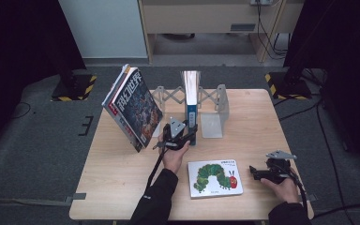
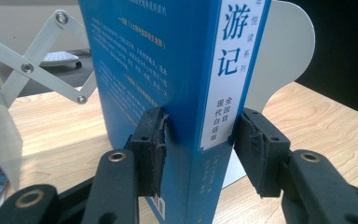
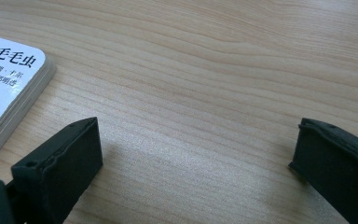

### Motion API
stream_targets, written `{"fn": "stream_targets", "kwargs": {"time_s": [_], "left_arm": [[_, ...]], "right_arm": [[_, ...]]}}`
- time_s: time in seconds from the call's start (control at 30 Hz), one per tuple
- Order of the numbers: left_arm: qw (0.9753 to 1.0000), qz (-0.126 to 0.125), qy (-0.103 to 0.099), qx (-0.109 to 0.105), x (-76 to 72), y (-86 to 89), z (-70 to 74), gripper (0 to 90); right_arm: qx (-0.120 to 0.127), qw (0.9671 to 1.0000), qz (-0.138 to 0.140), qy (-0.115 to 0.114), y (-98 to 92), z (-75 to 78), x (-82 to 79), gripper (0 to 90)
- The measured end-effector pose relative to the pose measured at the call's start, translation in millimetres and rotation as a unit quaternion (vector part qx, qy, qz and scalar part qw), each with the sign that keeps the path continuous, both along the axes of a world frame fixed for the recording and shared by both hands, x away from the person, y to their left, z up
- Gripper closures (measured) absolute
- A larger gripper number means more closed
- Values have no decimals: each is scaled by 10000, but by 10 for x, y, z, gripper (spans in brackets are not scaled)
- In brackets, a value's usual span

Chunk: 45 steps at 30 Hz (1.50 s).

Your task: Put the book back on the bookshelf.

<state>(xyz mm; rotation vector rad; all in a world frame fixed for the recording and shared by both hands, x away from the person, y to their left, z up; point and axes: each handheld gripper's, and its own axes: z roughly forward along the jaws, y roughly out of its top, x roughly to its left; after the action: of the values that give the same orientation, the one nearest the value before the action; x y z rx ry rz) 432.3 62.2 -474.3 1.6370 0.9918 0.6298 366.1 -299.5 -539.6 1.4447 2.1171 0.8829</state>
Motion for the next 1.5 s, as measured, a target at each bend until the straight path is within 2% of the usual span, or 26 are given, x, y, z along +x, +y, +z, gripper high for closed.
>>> {"fn": "stream_targets", "kwargs": {"time_s": [0.23,0.4,0.73,0.93,1.0,1.07,1.13,1.23,1.33,1.43,1.5], "left_arm": [[10000,-25,-2,35,-8,25,-7,508],[9999,-124,34,42,-29,51,-8,459],[10000,-3,2,21,-3,83,30,430],[9998,157,-24,78,88,60,74,402],[10000,85,-6,27,105,52,80,414],[10000,43,5,67,108,30,88,413],[10000,33,-7,-15,110,12,94,413],[9997,78,-123,-197,111,-24,152,379],[9996,165,-194,-106,134,-69,239,319],[9994,251,-215,-142,172,-76,311,325],[9993,298,-223,-83,199,-84,343,326]], "right_arm": [[0,10000,-1,-1,0,0,0,16],[0,10000,0,0,0,0,0,16],[3,10000,5,6,-1,1,0,16],[0,10000,-1,1,0,0,0,16],[0,10000,0,0,0,0,0,16],[1,10000,-1,1,0,0,0,16],[1,10000,0,0,0,0,0,16],[0,10000,0,0,0,0,0,16],[1,10000,-1,0,0,0,0,16],[0,10000,0,0,0,0,0,16],[0,10000,1,0,0,0,0,16]]}}
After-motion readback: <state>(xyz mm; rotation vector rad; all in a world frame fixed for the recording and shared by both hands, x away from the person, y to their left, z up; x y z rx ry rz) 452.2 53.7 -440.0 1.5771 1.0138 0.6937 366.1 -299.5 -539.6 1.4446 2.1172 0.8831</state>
